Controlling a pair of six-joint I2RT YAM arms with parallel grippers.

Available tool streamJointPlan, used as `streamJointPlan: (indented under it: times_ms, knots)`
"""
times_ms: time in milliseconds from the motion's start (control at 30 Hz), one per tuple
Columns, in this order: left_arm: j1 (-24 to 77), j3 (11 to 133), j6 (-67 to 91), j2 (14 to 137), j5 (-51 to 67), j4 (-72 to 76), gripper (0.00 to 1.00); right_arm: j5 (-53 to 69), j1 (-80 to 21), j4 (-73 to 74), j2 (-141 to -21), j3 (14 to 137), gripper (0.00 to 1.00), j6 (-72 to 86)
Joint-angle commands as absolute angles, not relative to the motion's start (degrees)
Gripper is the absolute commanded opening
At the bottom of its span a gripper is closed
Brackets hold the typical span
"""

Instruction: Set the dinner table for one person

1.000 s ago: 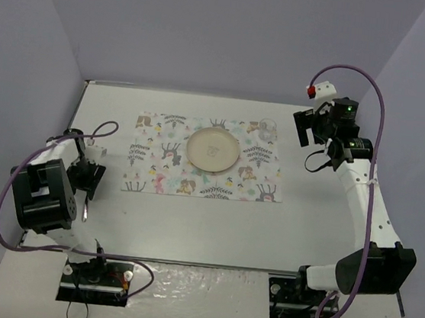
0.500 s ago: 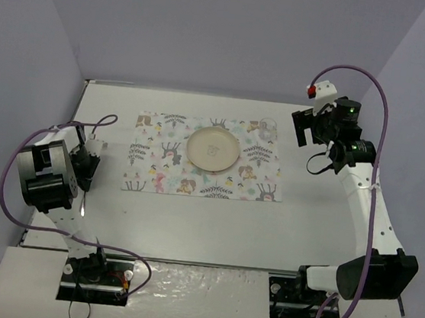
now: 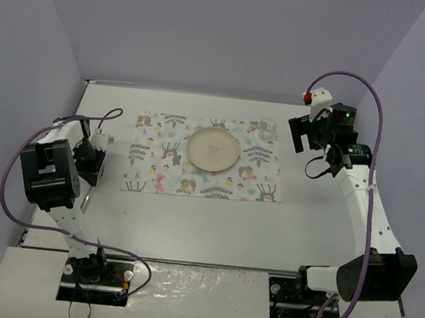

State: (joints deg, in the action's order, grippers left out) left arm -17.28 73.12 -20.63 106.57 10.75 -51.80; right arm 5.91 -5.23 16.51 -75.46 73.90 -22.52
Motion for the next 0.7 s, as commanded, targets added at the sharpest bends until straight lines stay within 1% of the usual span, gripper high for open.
streamJointPlan:
  times_ms: [0, 100, 200, 333, 400, 667]
  knots:
    - [-11.58, 84.31, -18.23, 98.69, 12.96, -59.91, 0.0, 6.06, -5.01, 11.99, -73.28, 73.71, 1.0, -22.34]
    - [-6.37, 93.13, -16.98, 100.43, 13.46, -65.26, 0.0, 5.83, -5.01, 11.84, -73.42, 73.16, 1.0, -22.38]
    - [-0.9, 100.33, -15.0, 104.67, 12.76, -68.23, 0.0, 5.28, -5.01, 11.78, -73.19, 72.61, 1.0, -22.59]
    - [3.28, 110.44, -10.46, 111.68, 15.21, -70.42, 0.0, 4.66, -4.94, 11.87, -73.35, 72.0, 1.0, -22.28]
    - [5.17, 113.71, -5.72, 115.53, 14.42, -69.81, 0.0, 4.24, -5.0, 11.88, -73.38, 71.69, 1.0, -22.25]
    - [9.24, 119.76, 5.87, 121.28, 14.58, -65.86, 0.0, 3.2, -4.92, 11.75, -74.55, 70.84, 1.0, -22.67]
